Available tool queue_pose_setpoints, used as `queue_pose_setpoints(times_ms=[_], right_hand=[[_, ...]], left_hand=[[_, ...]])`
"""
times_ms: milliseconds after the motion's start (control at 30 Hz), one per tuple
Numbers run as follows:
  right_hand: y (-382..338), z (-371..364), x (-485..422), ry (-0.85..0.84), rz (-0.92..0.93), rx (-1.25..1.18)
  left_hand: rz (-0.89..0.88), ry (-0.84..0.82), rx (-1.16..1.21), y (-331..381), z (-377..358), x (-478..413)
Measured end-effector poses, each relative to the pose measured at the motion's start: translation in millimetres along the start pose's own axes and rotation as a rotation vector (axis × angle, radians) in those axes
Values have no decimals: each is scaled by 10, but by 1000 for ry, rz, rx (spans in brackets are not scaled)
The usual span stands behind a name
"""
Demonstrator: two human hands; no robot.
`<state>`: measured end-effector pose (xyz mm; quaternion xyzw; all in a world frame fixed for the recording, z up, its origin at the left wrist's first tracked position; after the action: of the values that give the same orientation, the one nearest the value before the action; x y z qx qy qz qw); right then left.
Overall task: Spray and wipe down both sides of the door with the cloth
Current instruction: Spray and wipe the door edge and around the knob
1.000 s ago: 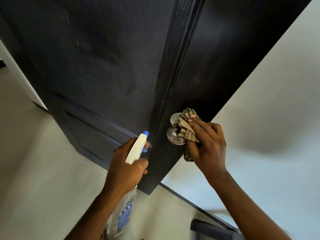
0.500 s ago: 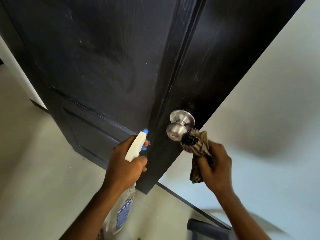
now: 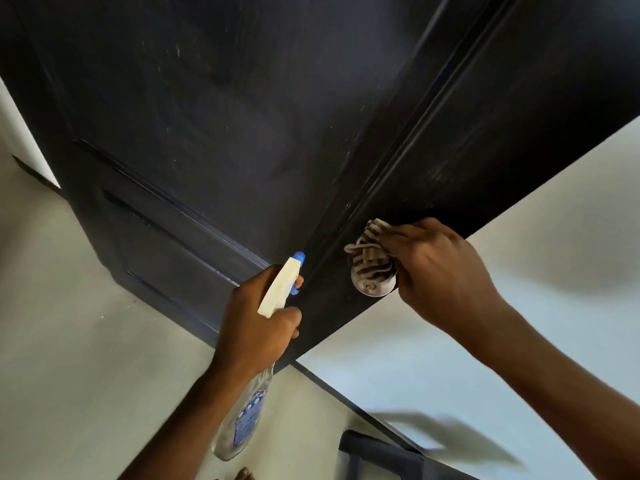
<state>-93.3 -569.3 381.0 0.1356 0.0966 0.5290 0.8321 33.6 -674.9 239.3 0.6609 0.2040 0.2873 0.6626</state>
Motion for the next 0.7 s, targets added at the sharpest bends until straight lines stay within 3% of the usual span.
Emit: queue_pose_setpoints(times_ms=[100, 233, 433, 567, 700], right_hand=[[-255, -52, -226, -208, 71, 96], [-549, -60, -482, -332, 103, 202], [-927, -595, -629, -673, 169, 354], [-904, -389, -572, -555, 127, 320], [-736, -94, -132, -460, -14, -58]], left_hand=[[11, -28, 7, -50, -2, -71], [20, -32, 6, -94, 122, -129], [16, -22, -54, -138, 554, -144], [35, -21, -89, -181, 819, -191], [-3, -55, -105, -57, 863, -250]])
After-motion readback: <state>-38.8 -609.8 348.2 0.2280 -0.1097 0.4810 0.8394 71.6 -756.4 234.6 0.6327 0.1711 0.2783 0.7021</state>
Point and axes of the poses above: each hand's wrist, its own x-axis away from the middle knuckle, its own z-axis out of the back of the hand, y = z × x, the point moved 9 cm from there along -x, towards the middle knuckle, and after that the axes turned 6 degrees about -y, right-handed, at the moved point
